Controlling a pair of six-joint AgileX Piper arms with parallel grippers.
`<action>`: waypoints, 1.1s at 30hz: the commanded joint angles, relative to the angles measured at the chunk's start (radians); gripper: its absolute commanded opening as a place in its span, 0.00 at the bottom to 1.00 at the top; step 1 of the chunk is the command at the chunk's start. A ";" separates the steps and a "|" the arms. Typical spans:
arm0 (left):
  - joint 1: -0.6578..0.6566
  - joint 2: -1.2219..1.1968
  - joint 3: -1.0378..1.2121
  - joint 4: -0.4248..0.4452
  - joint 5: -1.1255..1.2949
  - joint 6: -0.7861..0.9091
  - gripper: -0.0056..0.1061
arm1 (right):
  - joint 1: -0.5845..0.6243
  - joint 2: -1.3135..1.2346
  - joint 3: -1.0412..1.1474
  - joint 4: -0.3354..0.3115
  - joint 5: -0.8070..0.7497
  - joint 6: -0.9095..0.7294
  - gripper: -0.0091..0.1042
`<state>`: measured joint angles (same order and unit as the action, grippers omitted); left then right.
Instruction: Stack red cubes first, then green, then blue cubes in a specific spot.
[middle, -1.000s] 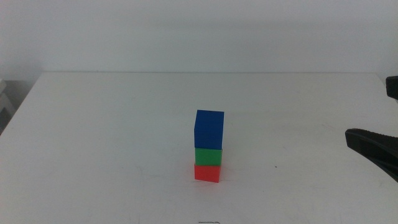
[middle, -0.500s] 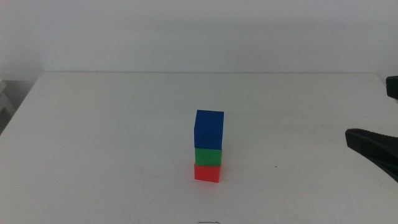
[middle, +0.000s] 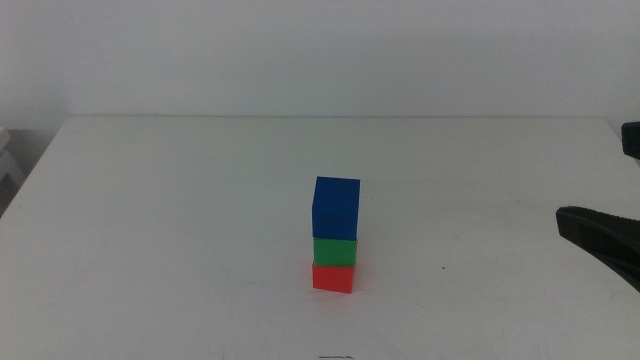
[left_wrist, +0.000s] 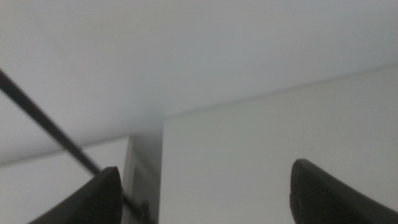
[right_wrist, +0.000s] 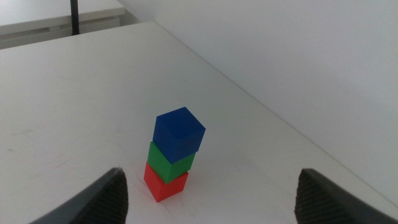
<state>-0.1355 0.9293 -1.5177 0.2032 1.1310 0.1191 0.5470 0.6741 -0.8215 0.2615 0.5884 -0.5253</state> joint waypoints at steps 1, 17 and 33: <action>-0.001 -0.077 0.083 -0.023 -0.188 -0.005 0.85 | -0.010 0.003 -0.021 0.006 -0.068 -0.005 0.75; -0.001 -0.591 0.971 -0.191 -0.753 -0.005 0.85 | -0.293 -0.294 0.394 -0.044 -0.456 -0.005 0.75; -0.001 -0.958 1.385 -0.203 -0.775 -0.005 0.85 | -0.533 -0.607 0.756 -0.108 -0.455 -0.005 0.75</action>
<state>-0.1355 -0.0127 -0.1178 0.0143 0.4514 0.1191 0.0248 0.0725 -0.0566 0.1511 0.2142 -0.5253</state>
